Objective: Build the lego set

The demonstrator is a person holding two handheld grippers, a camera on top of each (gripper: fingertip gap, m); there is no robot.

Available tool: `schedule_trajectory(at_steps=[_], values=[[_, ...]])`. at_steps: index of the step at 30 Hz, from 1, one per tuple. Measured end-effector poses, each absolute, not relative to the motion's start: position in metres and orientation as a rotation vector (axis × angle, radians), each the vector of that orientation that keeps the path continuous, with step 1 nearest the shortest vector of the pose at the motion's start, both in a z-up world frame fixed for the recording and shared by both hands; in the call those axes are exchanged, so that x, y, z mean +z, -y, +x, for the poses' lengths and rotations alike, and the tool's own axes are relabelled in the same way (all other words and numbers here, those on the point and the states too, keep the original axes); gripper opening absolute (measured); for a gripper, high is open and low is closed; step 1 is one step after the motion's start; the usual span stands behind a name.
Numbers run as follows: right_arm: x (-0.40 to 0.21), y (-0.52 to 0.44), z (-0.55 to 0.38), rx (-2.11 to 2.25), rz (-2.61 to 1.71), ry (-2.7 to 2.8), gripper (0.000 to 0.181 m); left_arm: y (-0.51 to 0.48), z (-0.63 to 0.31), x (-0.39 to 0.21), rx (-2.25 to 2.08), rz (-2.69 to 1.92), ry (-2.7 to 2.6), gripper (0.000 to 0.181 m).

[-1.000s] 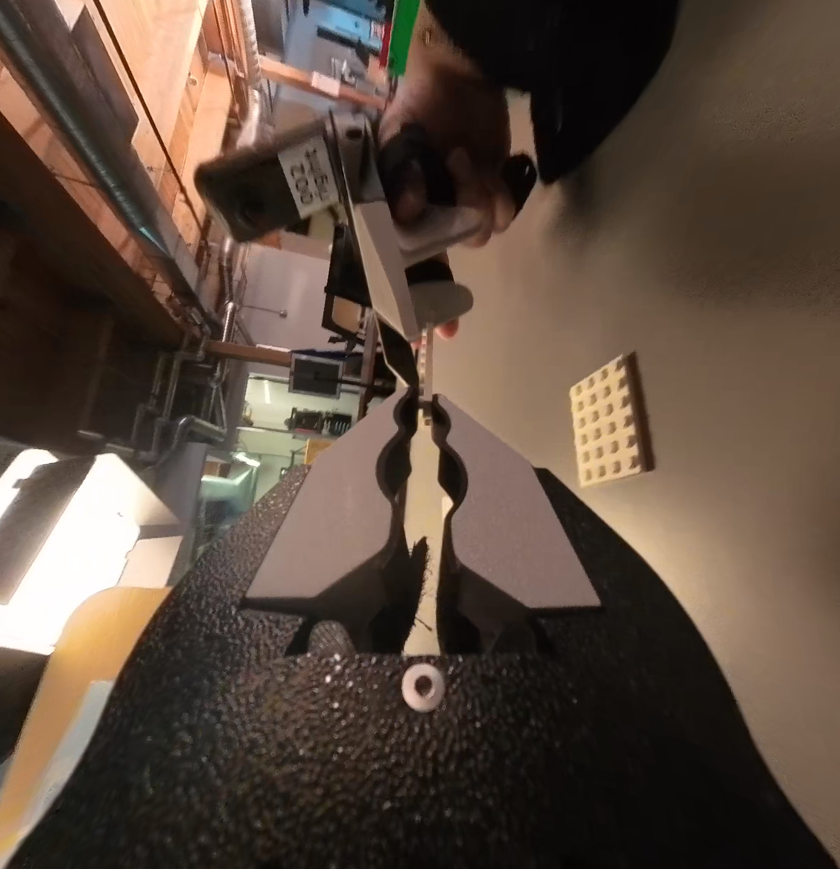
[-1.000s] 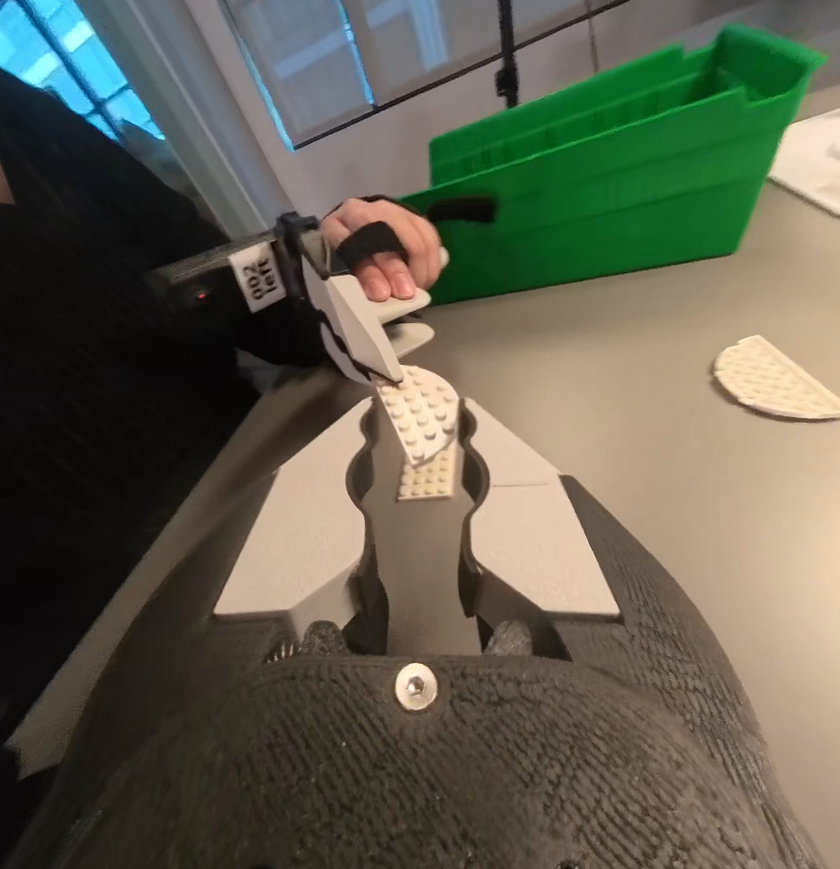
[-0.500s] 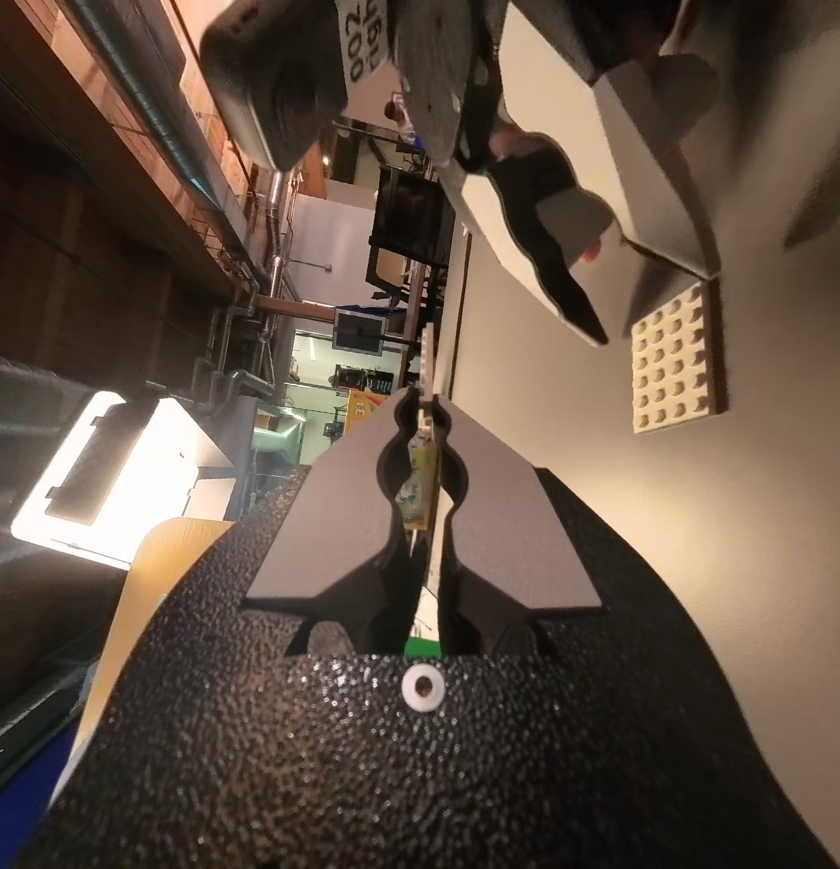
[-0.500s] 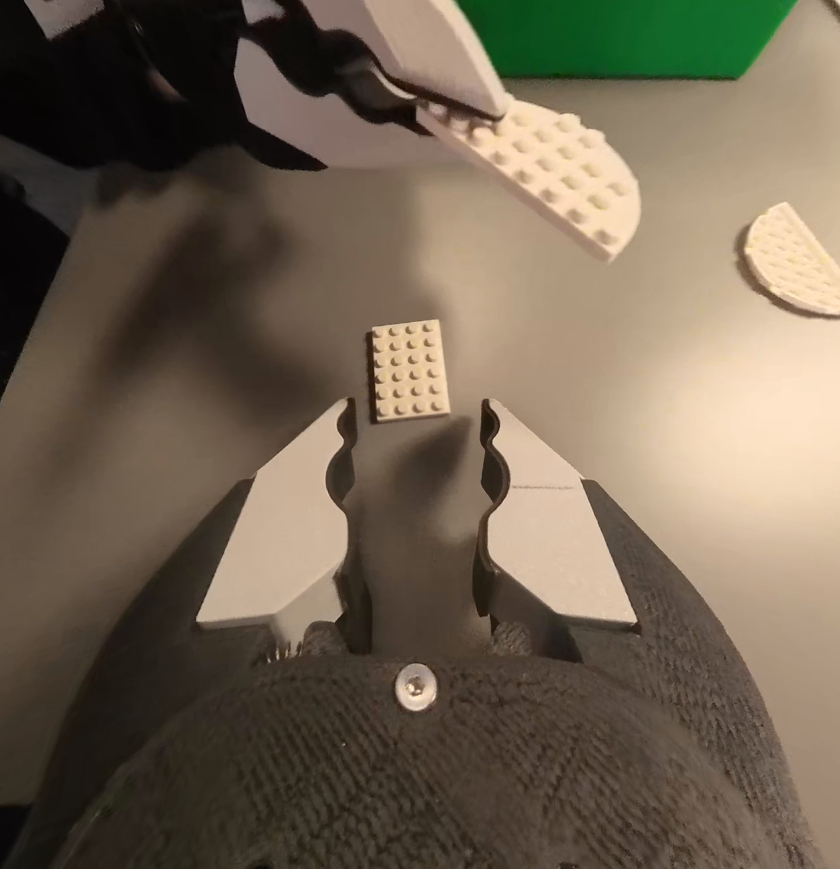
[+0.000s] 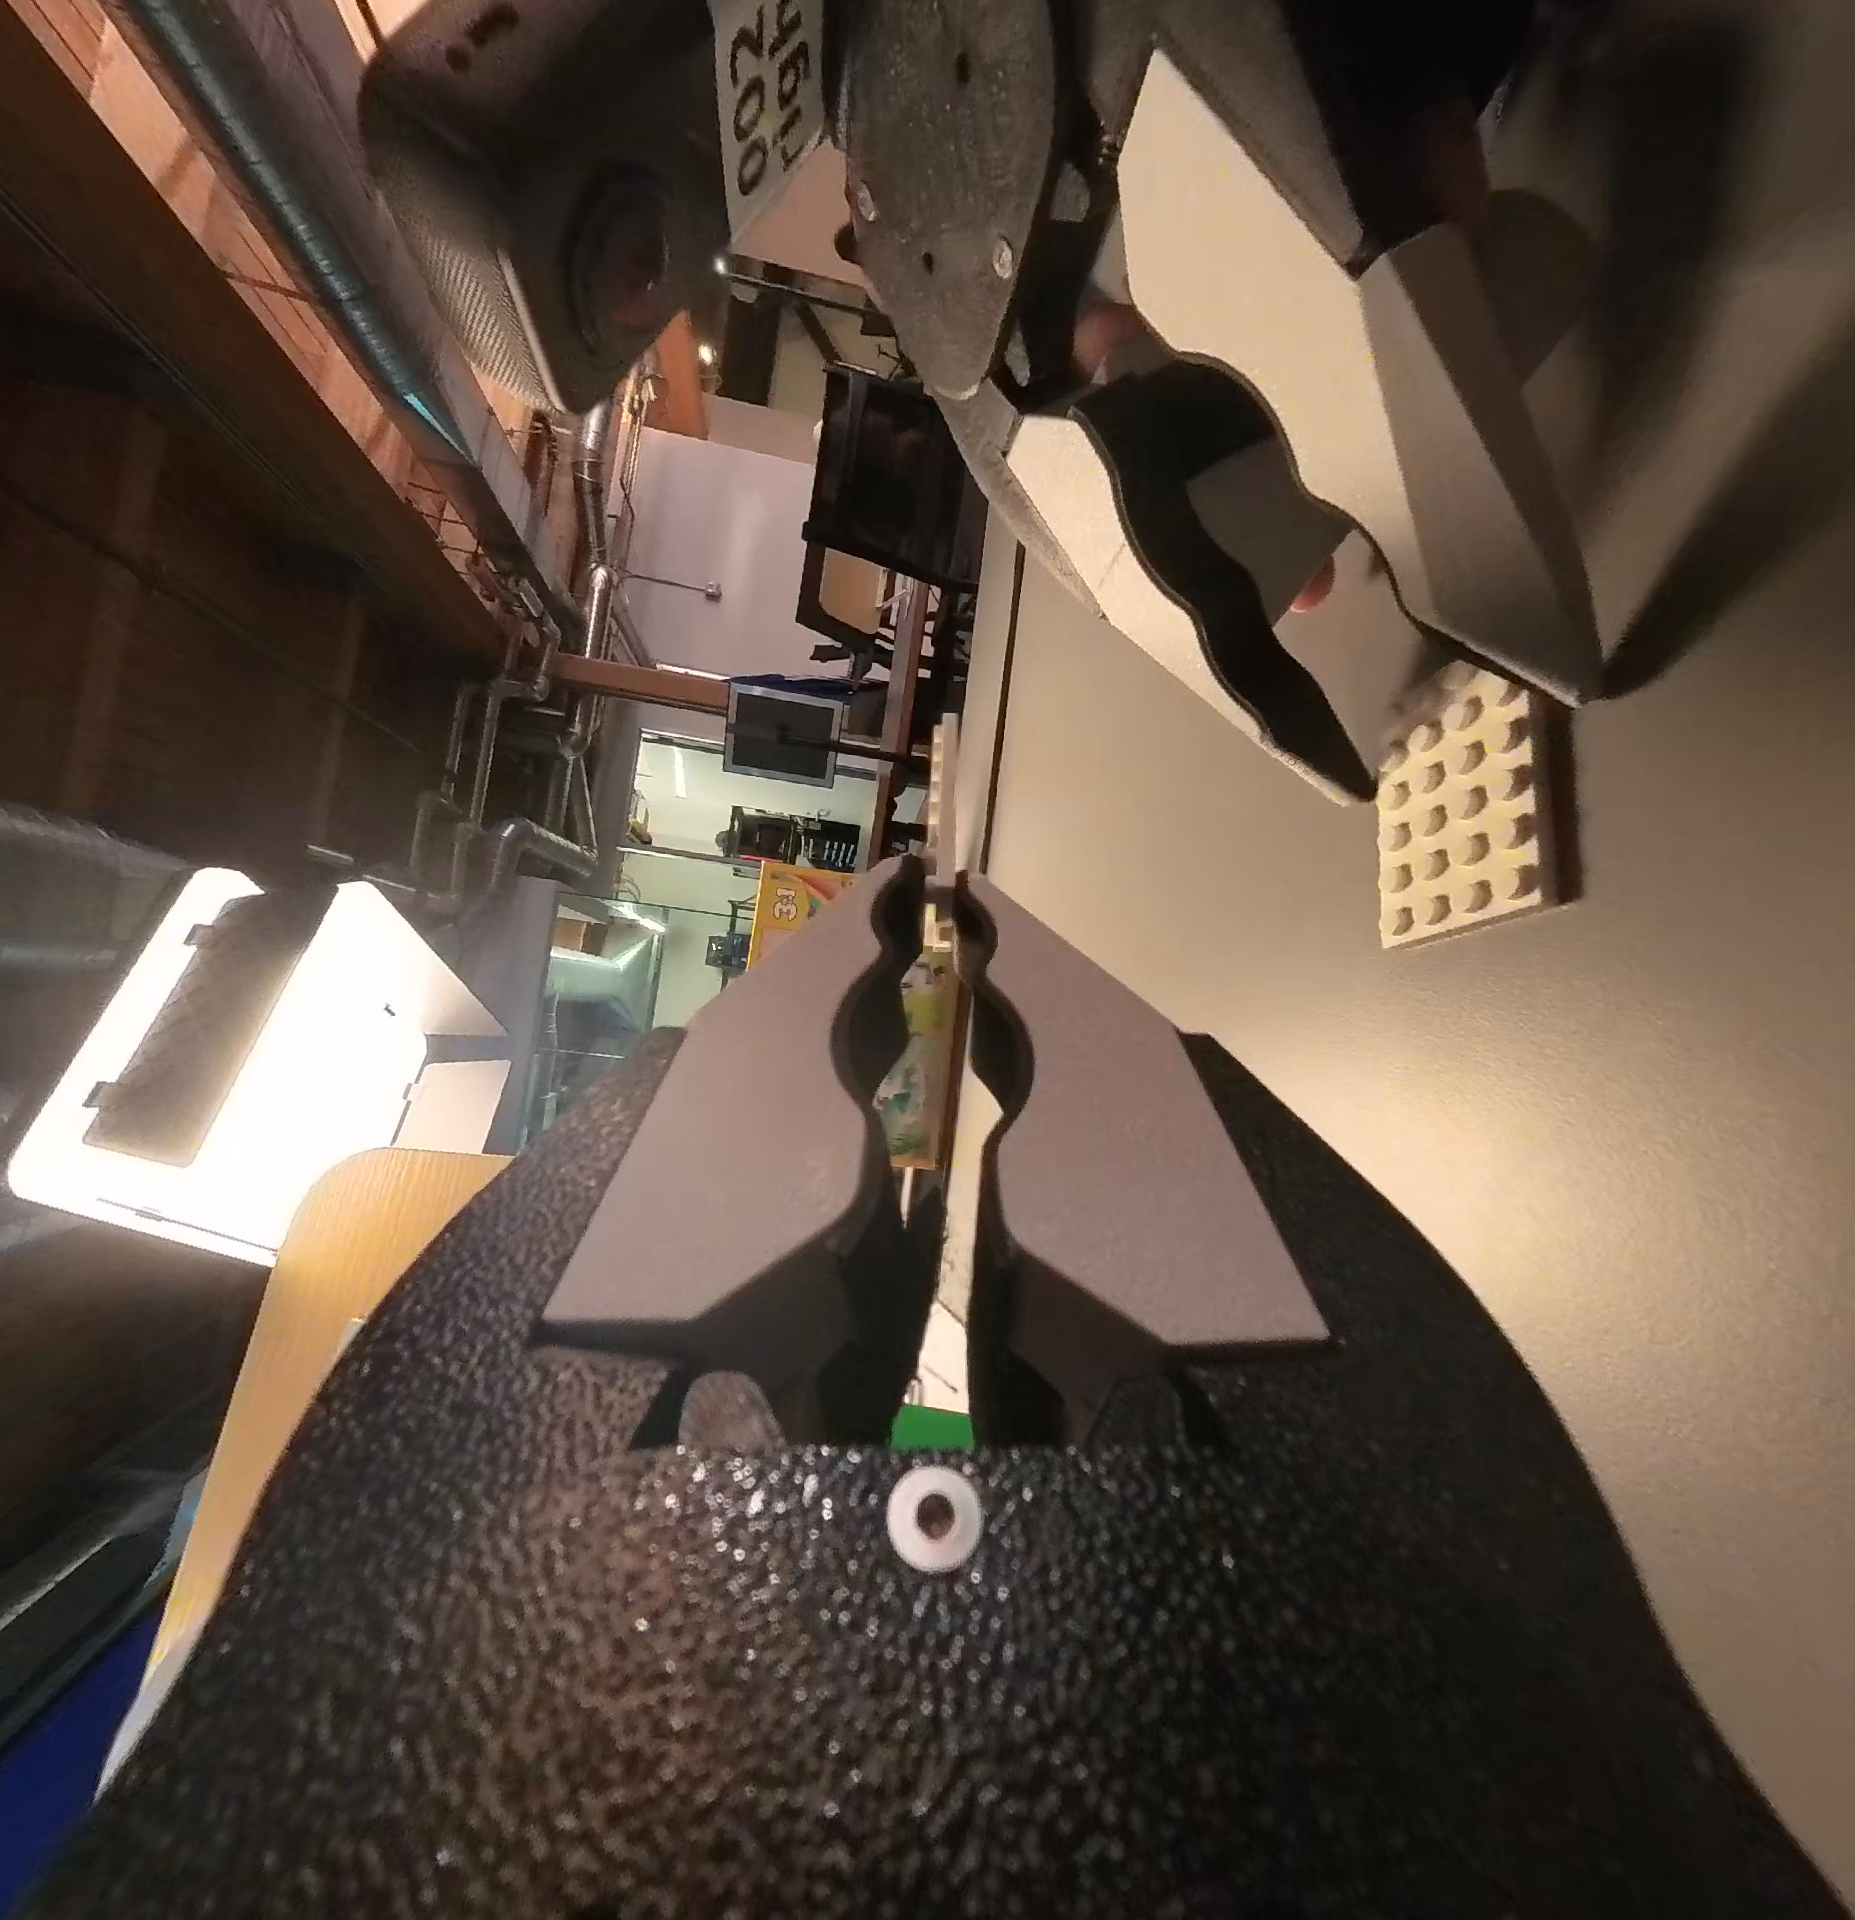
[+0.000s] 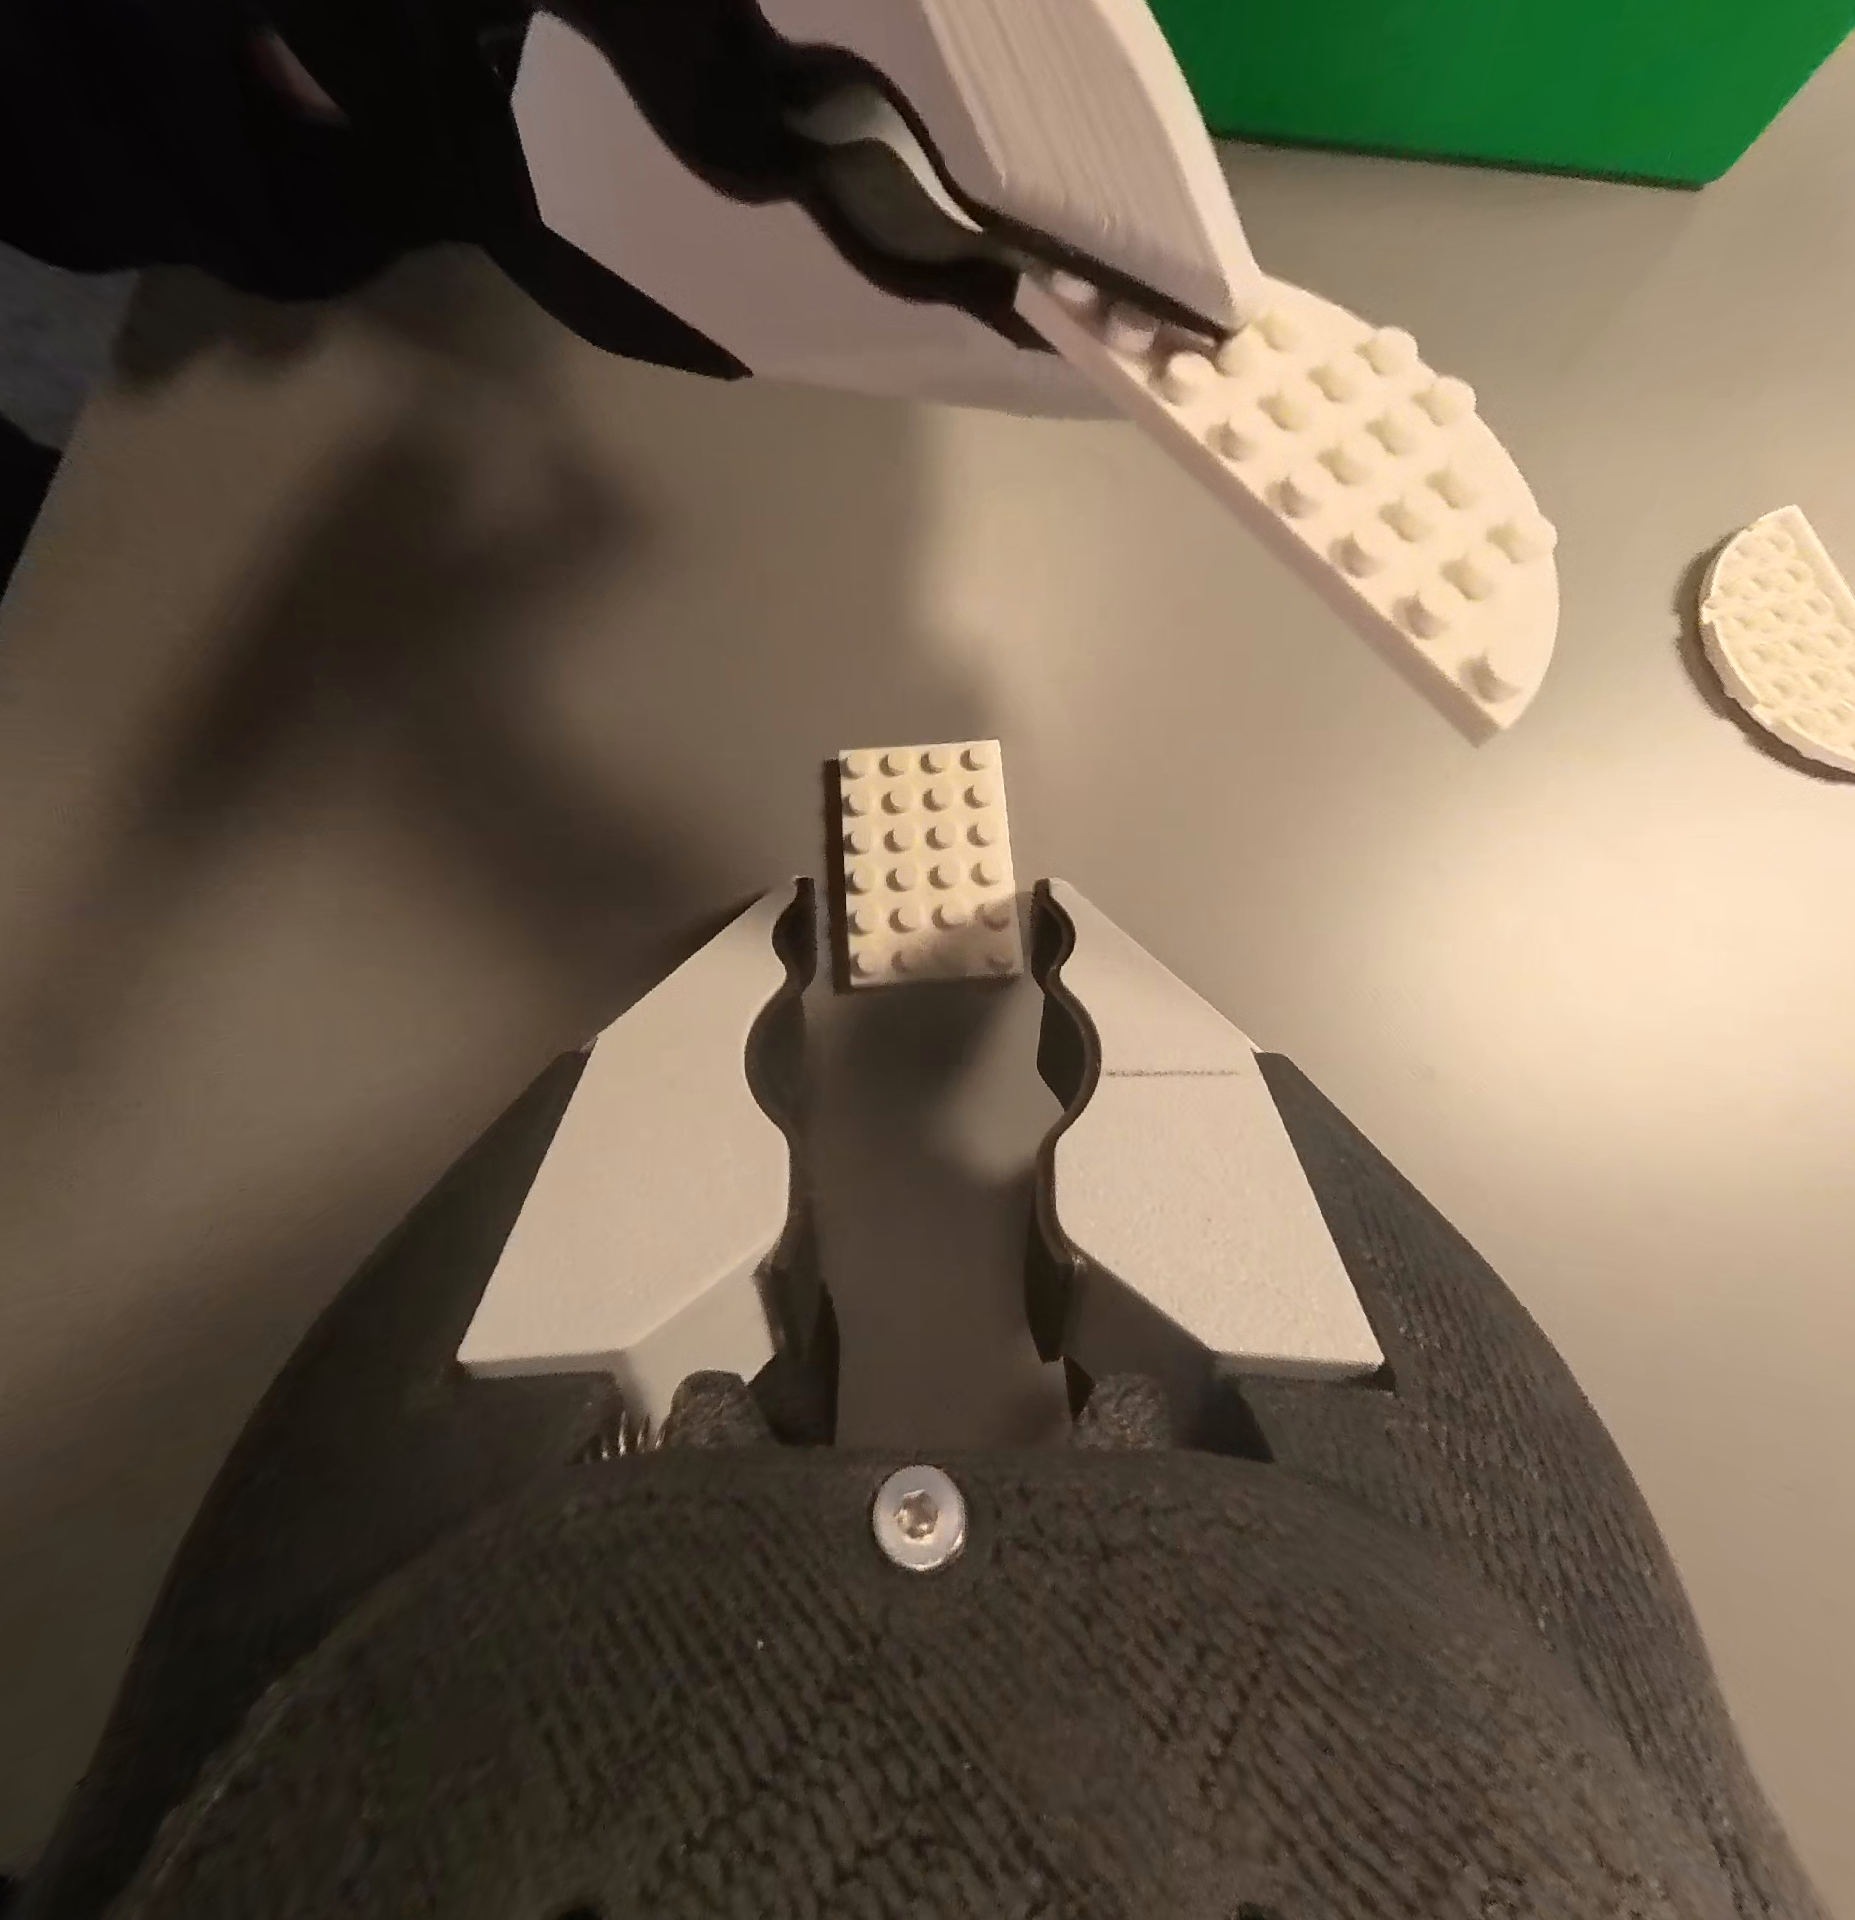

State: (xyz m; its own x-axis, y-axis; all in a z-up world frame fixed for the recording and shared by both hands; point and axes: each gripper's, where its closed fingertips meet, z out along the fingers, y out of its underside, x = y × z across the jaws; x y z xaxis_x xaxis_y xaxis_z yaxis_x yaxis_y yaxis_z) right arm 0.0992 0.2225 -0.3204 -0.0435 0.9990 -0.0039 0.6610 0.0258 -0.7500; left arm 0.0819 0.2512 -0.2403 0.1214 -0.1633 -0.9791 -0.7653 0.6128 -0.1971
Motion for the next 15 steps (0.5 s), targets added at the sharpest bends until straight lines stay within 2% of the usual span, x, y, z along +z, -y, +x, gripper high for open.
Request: schedule_trajectory(at_steps=[1,6,15], values=[[-0.320,-0.222,0.099,0.798,-1.688,1.763,0.040,-0.251,0.082,-0.241,0.527,-0.852,-1.412,0.002],[-0.320,-0.223,0.101,0.796,-1.684,1.759,0.032,-0.250,0.082,-0.242,0.520,-0.839,-1.419,0.002],[-0.320,-0.217,0.123,0.793,-1.652,1.849,0.031,-0.246,0.086,-0.246,0.500,-0.825,-1.449,0.003]])
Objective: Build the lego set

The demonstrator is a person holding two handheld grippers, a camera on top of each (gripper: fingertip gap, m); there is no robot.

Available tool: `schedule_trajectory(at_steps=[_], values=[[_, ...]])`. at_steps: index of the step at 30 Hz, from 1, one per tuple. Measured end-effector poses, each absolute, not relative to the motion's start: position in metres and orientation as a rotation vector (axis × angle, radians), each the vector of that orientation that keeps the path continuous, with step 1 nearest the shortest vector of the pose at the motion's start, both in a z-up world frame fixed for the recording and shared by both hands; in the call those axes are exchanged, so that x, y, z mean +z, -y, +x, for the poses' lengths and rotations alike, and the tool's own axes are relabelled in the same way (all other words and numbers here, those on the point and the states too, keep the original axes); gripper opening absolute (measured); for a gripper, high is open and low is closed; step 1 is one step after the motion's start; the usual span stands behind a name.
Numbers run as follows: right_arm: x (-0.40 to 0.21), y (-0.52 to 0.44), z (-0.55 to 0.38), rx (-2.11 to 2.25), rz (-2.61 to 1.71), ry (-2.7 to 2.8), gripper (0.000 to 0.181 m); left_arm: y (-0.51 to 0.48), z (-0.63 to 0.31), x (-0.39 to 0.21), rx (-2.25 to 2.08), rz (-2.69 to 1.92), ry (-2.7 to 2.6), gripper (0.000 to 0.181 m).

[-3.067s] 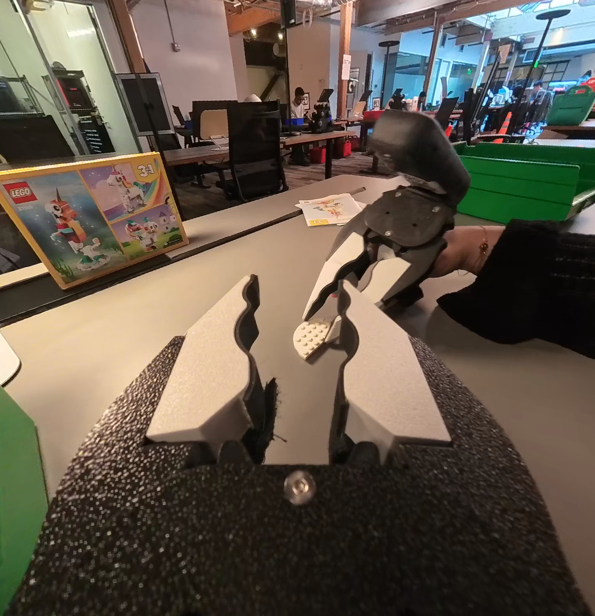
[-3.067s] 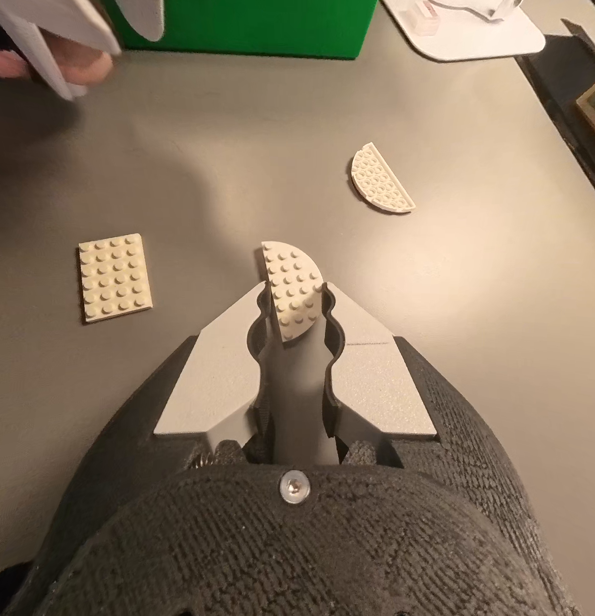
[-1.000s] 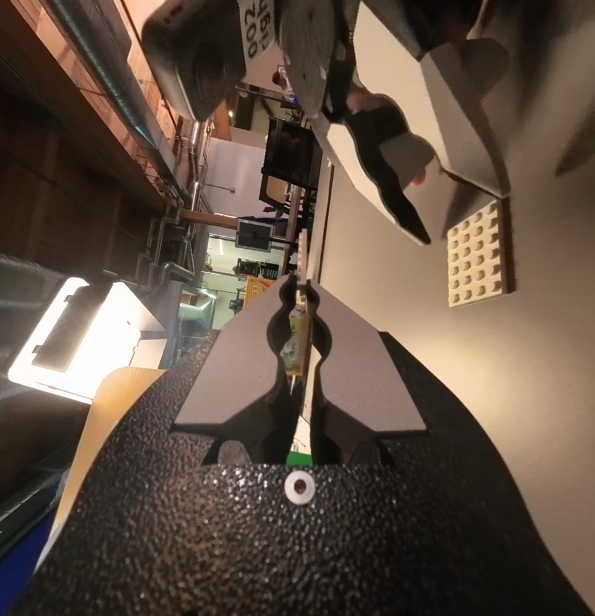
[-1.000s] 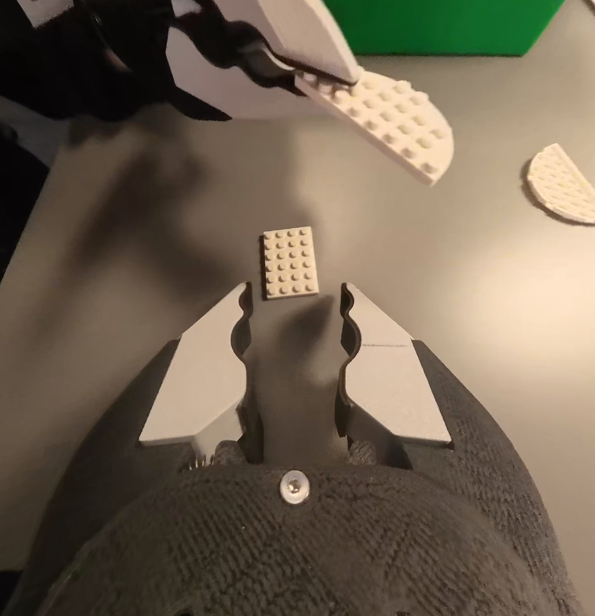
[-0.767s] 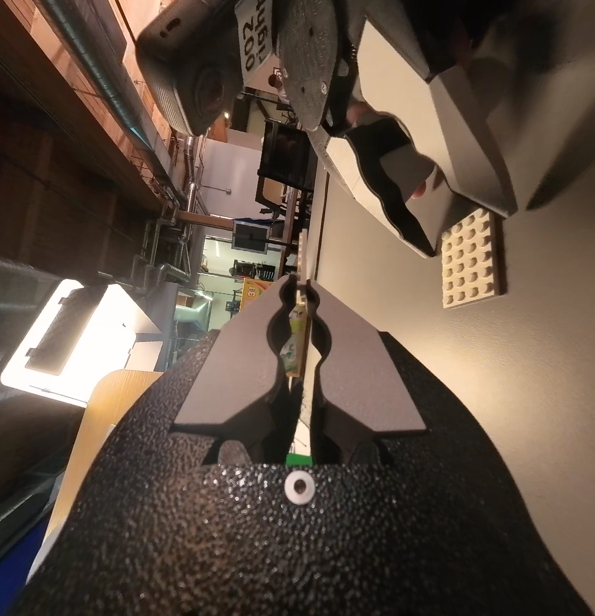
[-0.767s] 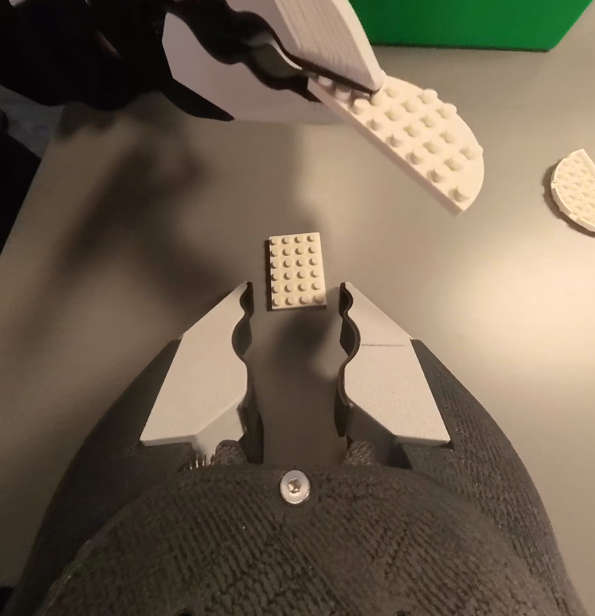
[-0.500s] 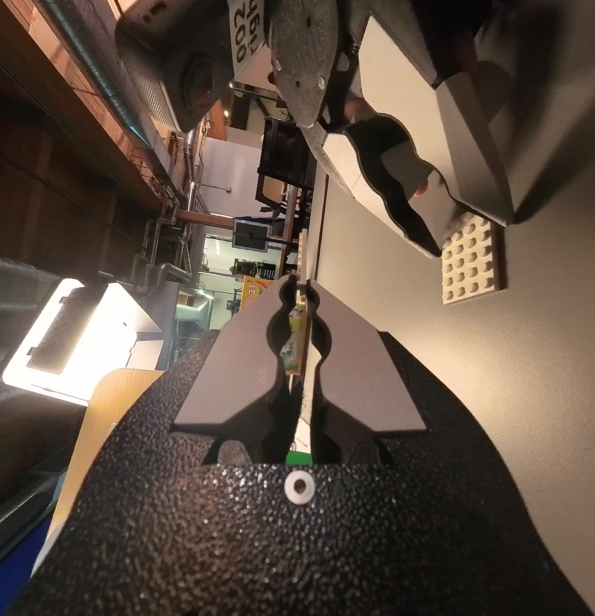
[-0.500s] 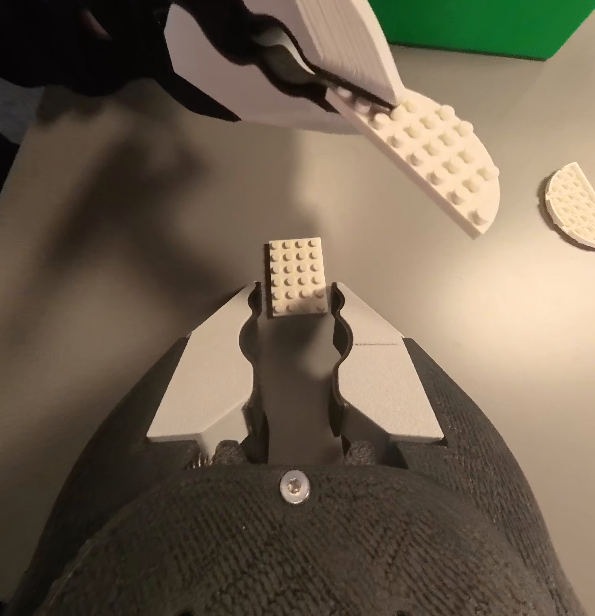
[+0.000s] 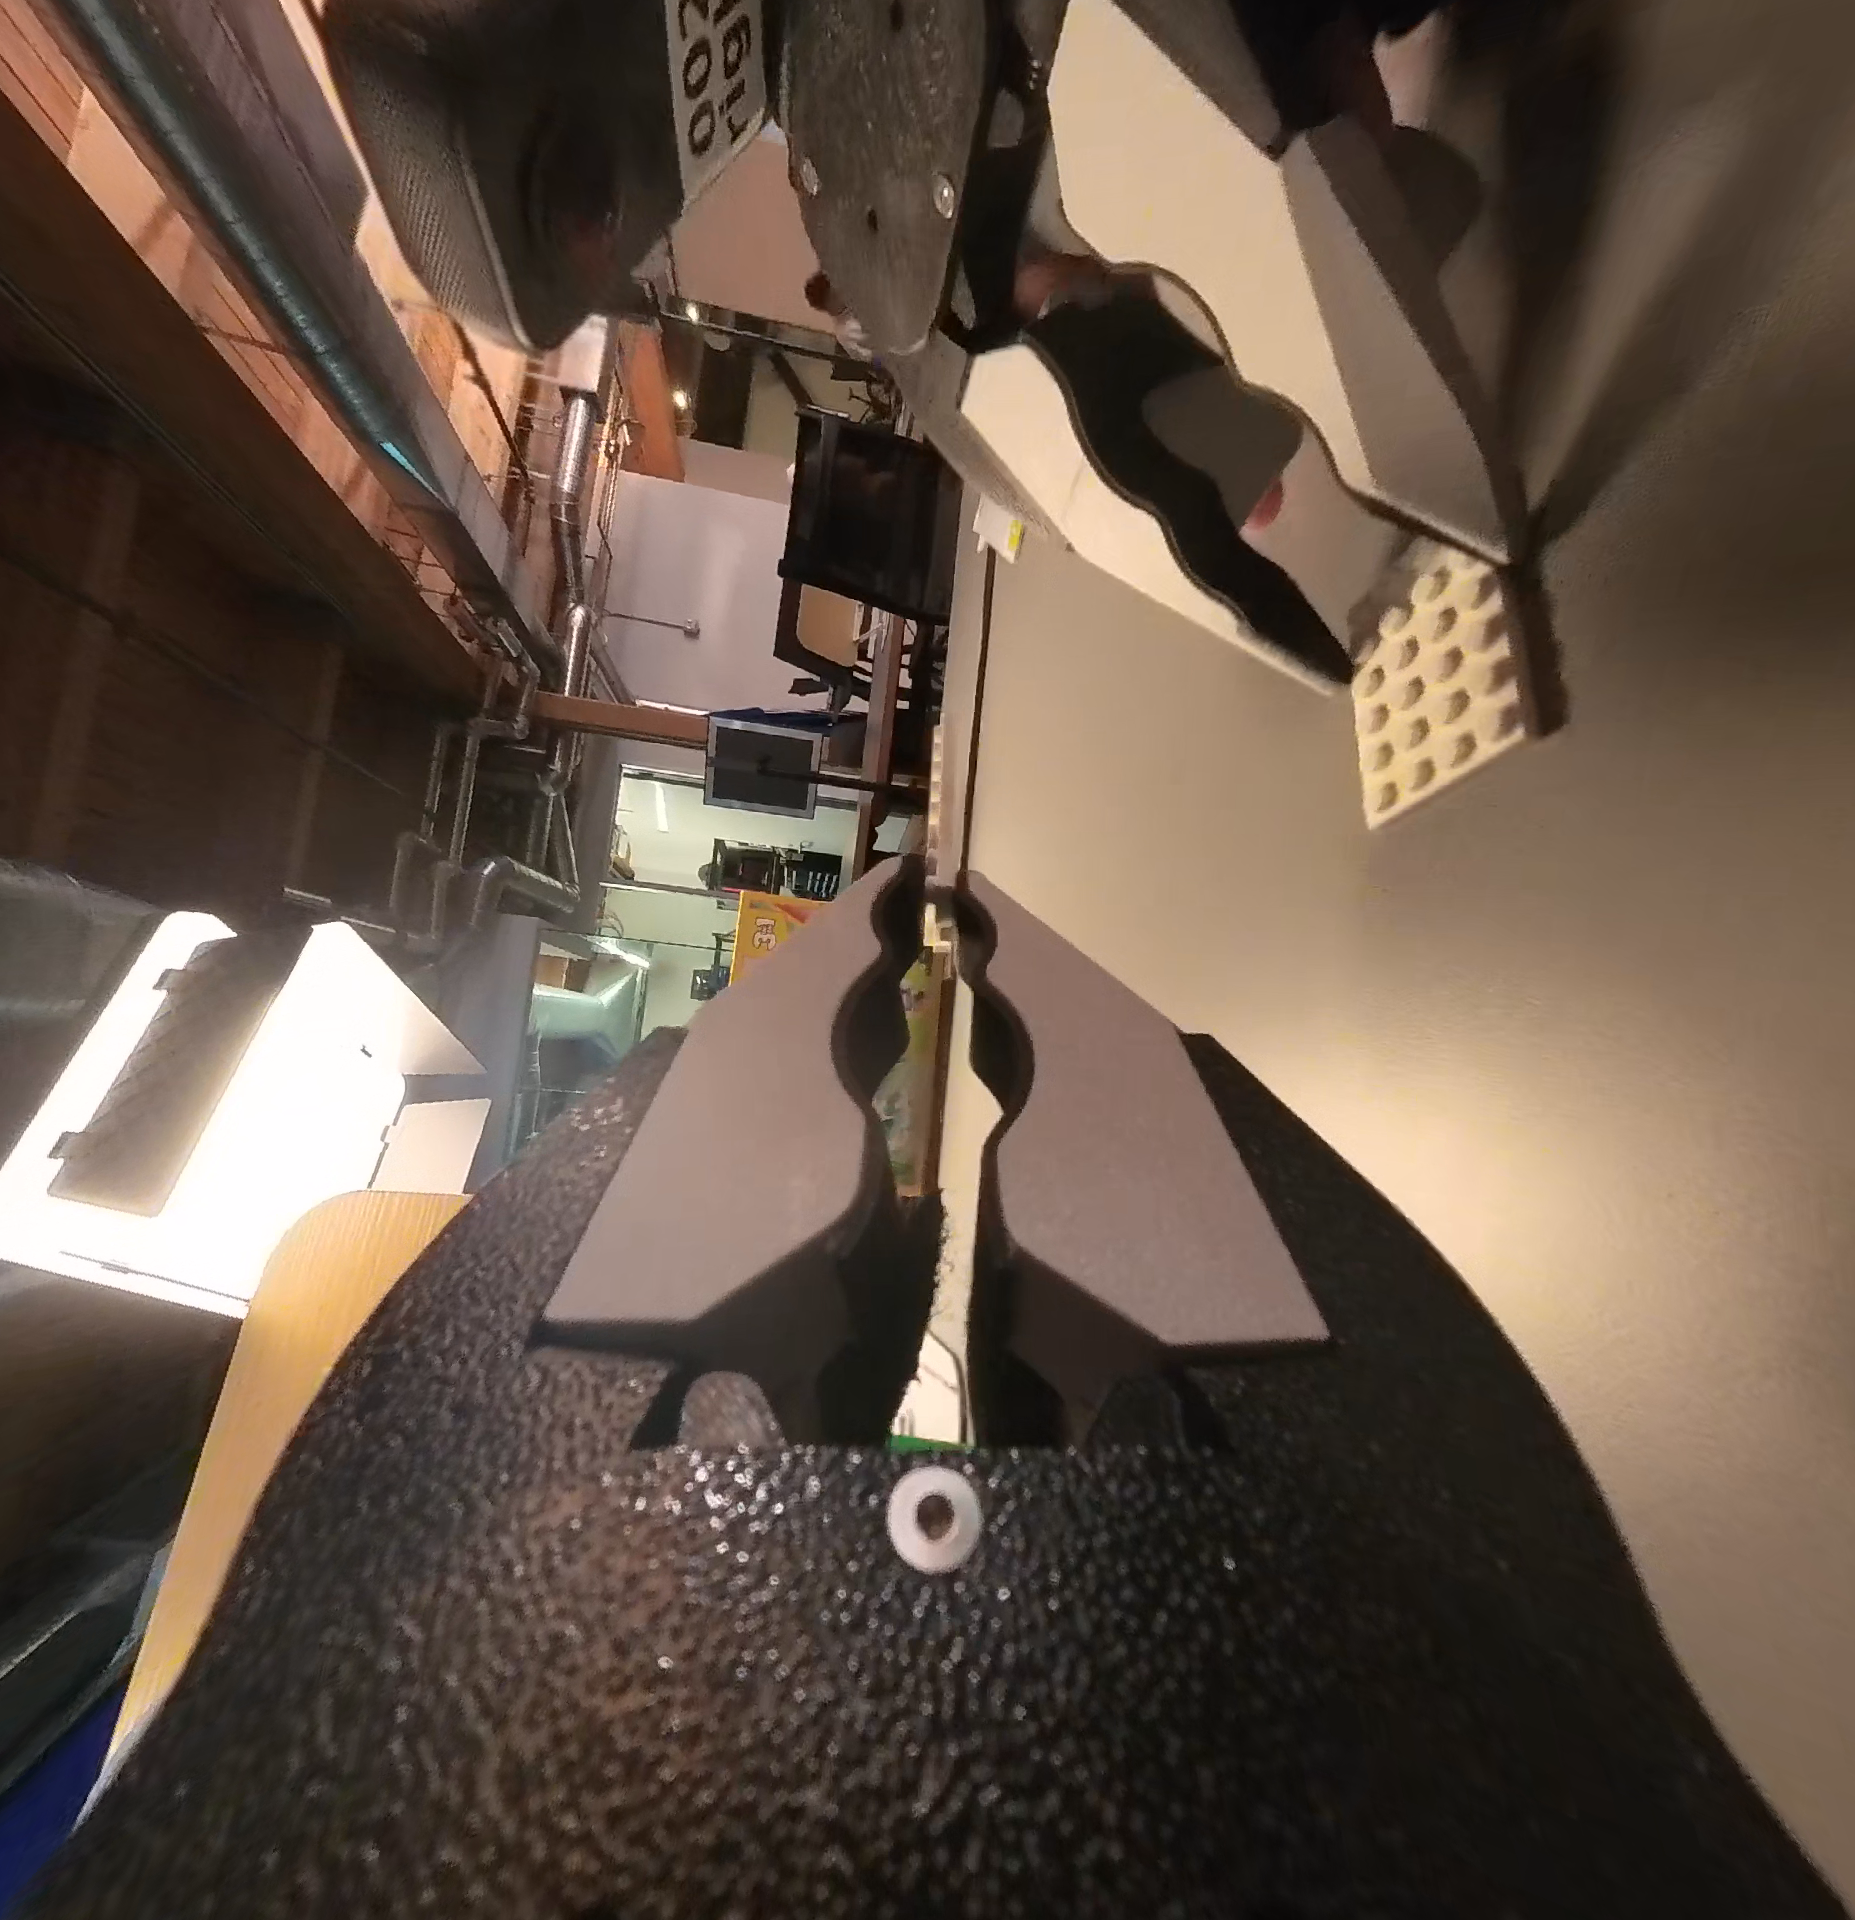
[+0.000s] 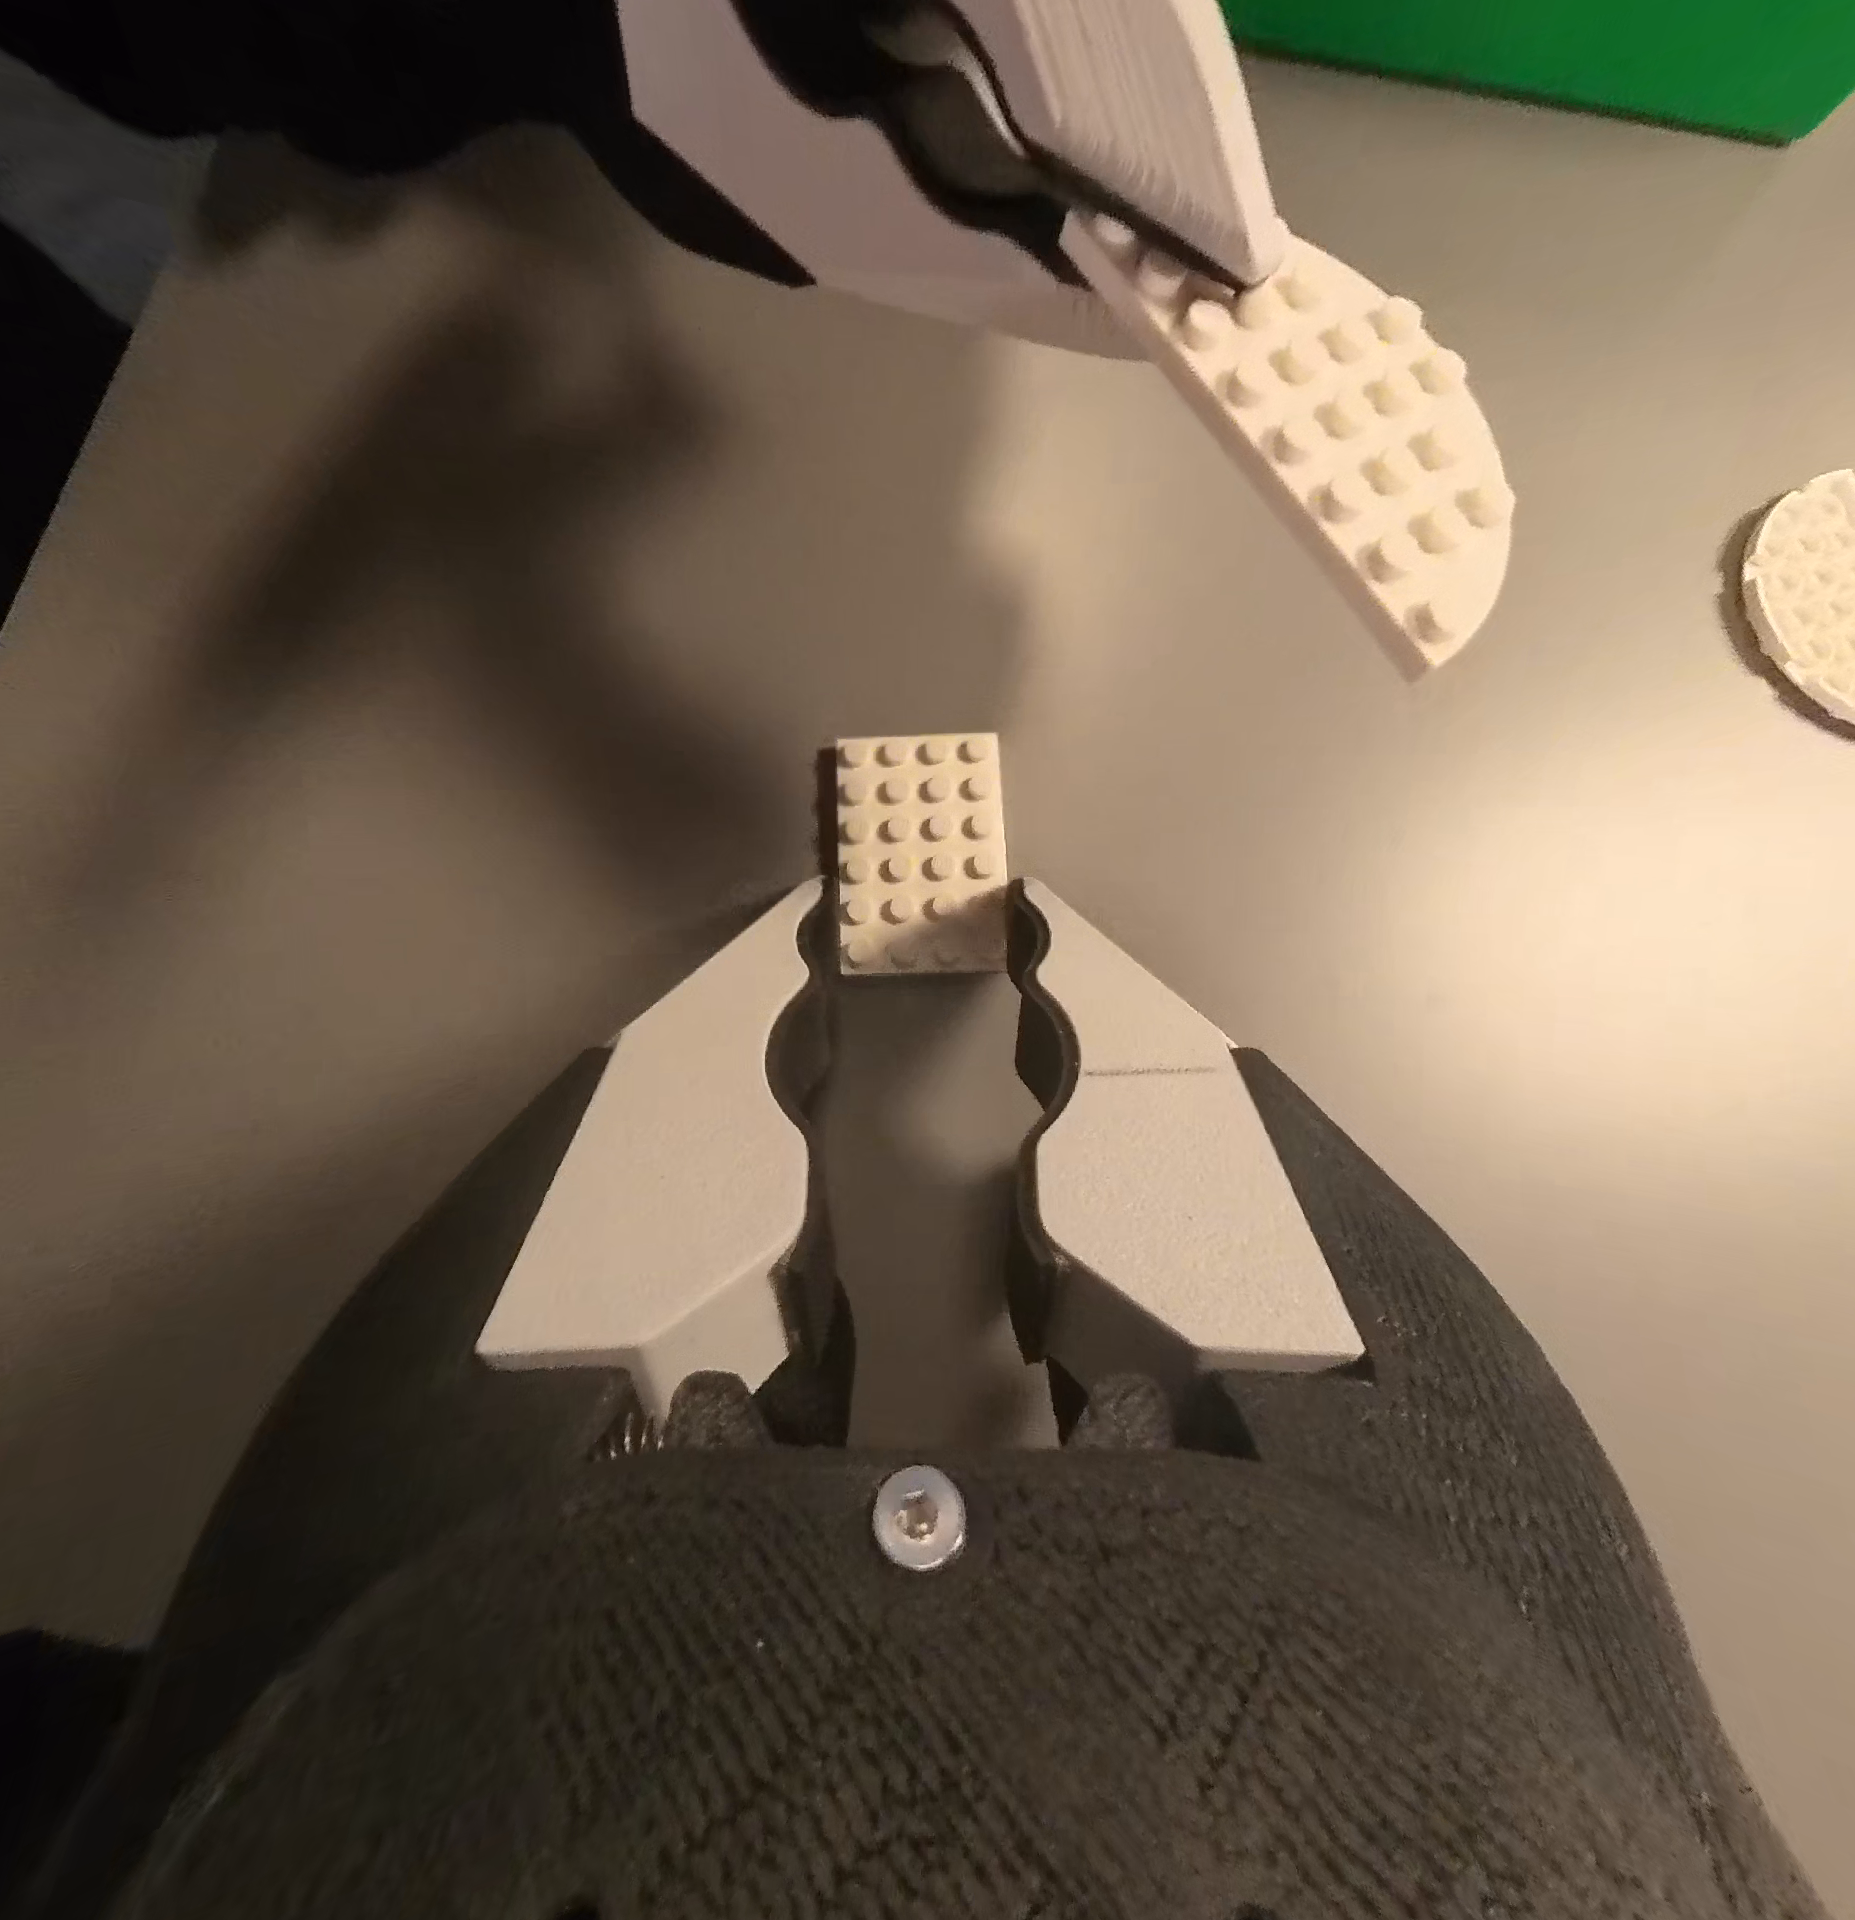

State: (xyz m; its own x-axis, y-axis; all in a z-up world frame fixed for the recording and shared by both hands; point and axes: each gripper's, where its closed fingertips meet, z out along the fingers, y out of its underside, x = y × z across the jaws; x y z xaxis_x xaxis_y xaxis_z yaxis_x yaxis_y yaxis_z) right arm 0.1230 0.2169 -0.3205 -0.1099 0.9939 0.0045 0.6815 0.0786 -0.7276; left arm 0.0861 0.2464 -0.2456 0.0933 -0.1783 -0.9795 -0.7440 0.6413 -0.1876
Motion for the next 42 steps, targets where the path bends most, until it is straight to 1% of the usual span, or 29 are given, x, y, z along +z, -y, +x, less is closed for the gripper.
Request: schedule_trajectory(at_steps=[2,3,4,6,8,10,12,16,20,22,24,28,30,33,36,40,42], values=[[-0.319,-0.220,0.128,0.774,-1.667,1.836,0.032,-0.246,0.087,-0.247,0.494,-0.831,-1.458,0.002],[-0.316,-0.222,0.130,0.771,-1.688,1.812,0.036,-0.247,0.087,-0.248,0.494,-0.835,-1.463,0.002],[-0.311,-0.223,0.131,0.782,-1.714,1.782,0.045,-0.247,0.087,-0.249,0.493,-0.842,-1.468,0.002],[-0.299,-0.229,0.133,0.748,-1.720,1.728,0.049,-0.249,0.086,-0.252,0.490,-0.868,-1.473,0.002],[-0.287,-0.240,0.134,0.620,-1.640,1.690,0.053,-0.252,0.084,-0.253,0.485,-0.910,-1.464,0.003],[-0.269,-0.255,0.127,0.426,-1.465,1.629,0.052,-0.255,0.082,-0.254,0.476,-0.957,-1.457,0.003],[-0.257,-0.259,0.116,0.240,-1.274,1.613,0.047,-0.257,0.082,-0.256,0.474,-0.986,-1.455,0.003],[-0.262,-0.258,0.095,-0.032,-1.060,1.657,0.037,-0.251,0.089,-0.258,0.459,-0.974,-1.476,0.003],[-0.255,-0.261,0.093,-0.149,-0.959,1.625,0.008,-0.248,0.093,-0.254,0.427,-0.961,-1.449,0.003],[-0.250,-0.258,0.094,-0.094,-0.958,1.612,0.005,-0.243,0.095,-0.248,0.340,-0.965,-1.415,0.003],[-0.244,-0.248,0.094,0.066,-0.971,1.595,0.005,-0.230,0.100,-0.238,0.131,-0.966,-1.370,0.003],[-0.208,-0.216,0.095,0.635,-0.966,1.456,0.003,-0.202,0.100,-0.189,-0.407,-0.948,-1.133,0.005],[-0.185,-0.206,0.101,0.852,-0.928,1.362,0.003,-0.201,0.094,-0.176,-0.490,-0.942,-1.055,0.012],[-0.164,-0.196,0.109,1.060,-0.878,1.275,0.002,-0.202,0.099,-0.181,-0.556,-0.995,-1.059,0.024],[-0.162,-0.192,0.110,1.108,-0.860,1.271,0.003,-0.193,0.108,-0.181,-0.676,-1.002,-1.038,0.020],[-0.164,-0.189,0.108,1.120,-0.854,1.285,0.003,-0.191,0.112,-0.179,-0.778,-1.024,-0.991,0.004],[-0.163,-0.190,0.107,1.123,-0.863,1.275,0.003,-0.192,0.110,-0.178,-0.805,-1.031,-0.979,0.002]])
